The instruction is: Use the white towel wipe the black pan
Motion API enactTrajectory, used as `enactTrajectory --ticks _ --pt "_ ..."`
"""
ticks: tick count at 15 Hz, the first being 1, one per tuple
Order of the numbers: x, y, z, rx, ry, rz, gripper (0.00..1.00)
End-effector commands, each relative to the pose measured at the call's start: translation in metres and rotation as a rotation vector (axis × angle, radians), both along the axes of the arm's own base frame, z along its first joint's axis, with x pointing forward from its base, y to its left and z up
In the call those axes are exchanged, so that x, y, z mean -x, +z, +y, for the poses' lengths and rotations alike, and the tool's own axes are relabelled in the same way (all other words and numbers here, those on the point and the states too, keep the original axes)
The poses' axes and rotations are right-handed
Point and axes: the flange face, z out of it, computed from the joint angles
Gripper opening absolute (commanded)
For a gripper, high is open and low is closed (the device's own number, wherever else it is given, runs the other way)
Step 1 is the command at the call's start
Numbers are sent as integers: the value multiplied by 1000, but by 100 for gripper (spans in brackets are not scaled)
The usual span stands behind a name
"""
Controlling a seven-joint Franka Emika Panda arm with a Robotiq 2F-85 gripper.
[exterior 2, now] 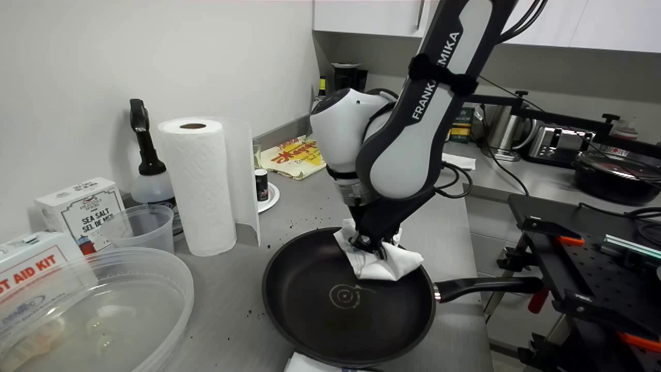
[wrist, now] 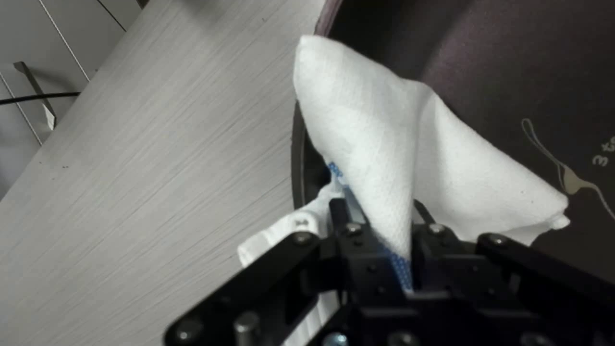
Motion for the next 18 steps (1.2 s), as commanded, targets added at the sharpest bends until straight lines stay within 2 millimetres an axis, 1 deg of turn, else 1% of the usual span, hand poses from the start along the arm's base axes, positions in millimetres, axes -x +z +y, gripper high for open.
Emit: enactTrajectory --ticks 1,4,6,9,14,18 --pt "1 -7 -7 32 -30 22 5" --pt "0 -9 0 12 -34 28 5" --pt "-2 -10 10 -16 -39 29 5" --pt "-8 -8 31 -76 -60 26 5" --pt "-28 -3 70 -181 -100 9 5" --pt "-39 2 91 -258 -138 10 5"
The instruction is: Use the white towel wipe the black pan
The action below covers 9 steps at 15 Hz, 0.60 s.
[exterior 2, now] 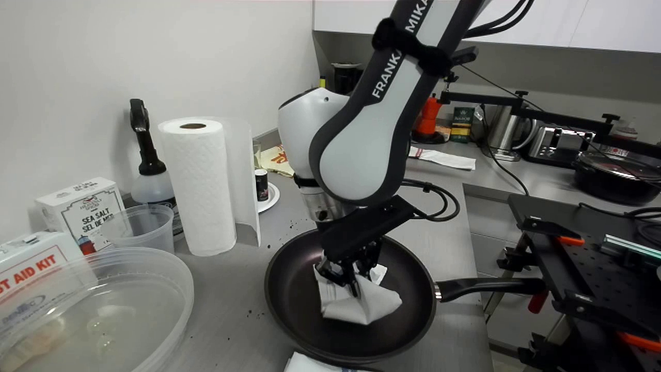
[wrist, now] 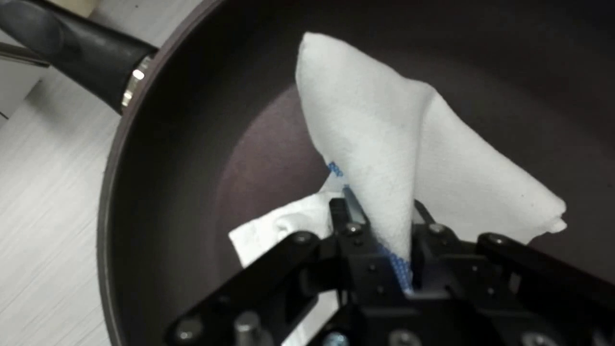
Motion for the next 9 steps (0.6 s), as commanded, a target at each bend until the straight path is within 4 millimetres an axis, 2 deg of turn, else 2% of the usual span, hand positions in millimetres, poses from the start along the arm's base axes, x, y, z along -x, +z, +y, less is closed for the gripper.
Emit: enactTrajectory --ticks 1,9 --pt "-12 2 13 -94 -48 17 5" --pt "-23 -1 45 -270 -126 27 5"
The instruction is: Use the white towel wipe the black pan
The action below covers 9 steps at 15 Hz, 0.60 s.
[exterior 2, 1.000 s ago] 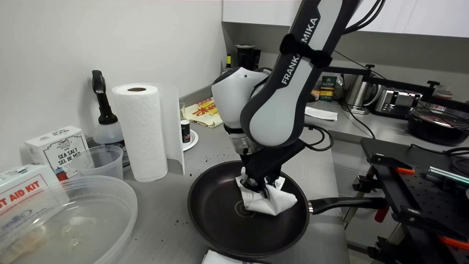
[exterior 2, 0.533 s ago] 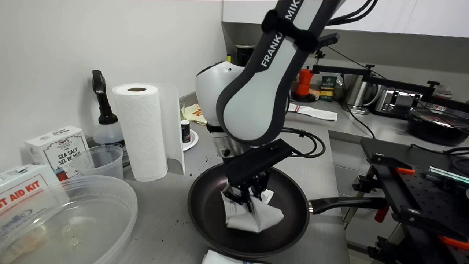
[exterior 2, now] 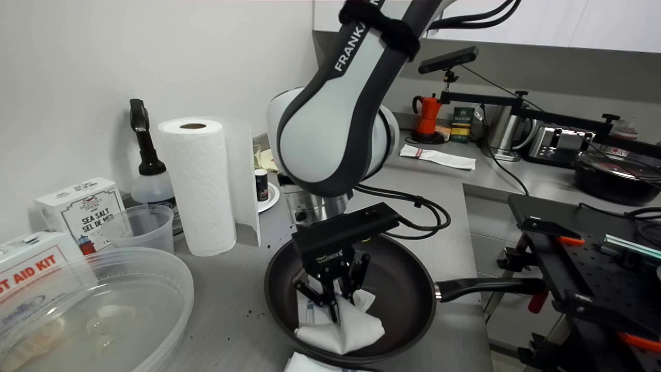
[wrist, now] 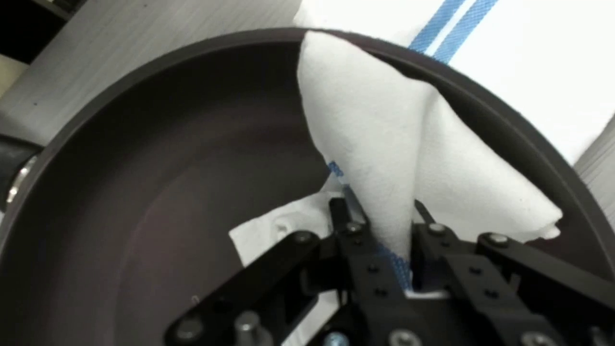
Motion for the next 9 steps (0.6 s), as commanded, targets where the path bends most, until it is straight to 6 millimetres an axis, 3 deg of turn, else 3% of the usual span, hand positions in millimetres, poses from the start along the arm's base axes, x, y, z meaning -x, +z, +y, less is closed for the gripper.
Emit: enactTrajectory --ticks 1,4,9 --pt "-9 -2 16 -102 -22 11 5" --pt "-10 -3 20 -132 -35 12 5" --pt "-7 -7 9 -111 -58 9 5"
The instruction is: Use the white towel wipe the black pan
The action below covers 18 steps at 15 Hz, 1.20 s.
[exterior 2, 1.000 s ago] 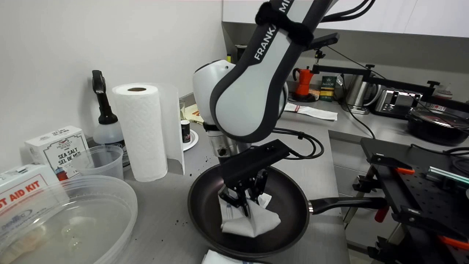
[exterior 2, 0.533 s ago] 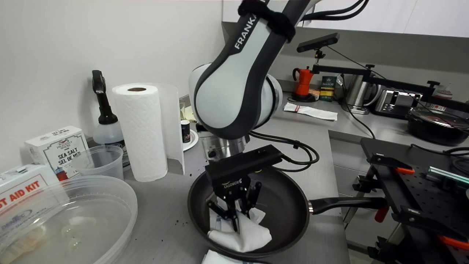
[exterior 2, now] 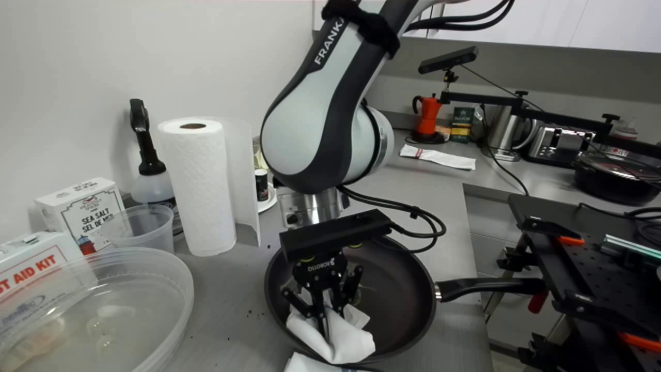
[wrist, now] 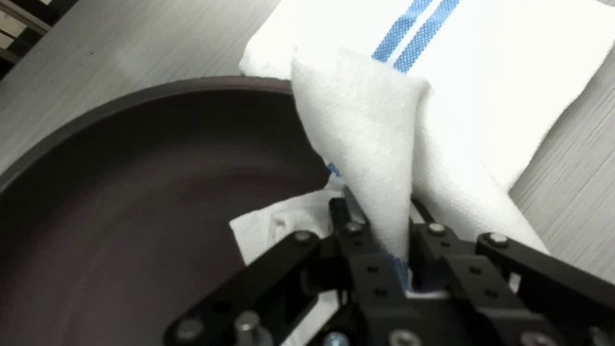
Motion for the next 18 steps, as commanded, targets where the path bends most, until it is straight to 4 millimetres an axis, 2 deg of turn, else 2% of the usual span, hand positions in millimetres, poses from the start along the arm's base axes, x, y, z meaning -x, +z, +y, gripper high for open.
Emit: enactTrajectory --ticks 1,4,8,13,18 --pt "0 -4 -8 -6 -4 6 5" --pt "3 -9 -17 4 -21 14 5" --pt "8 -21 -18 -12 -40 35 5" --pt "8 -23 -4 -39 -58 47 5" --pt "10 -22 -1 -9 -32 41 5"
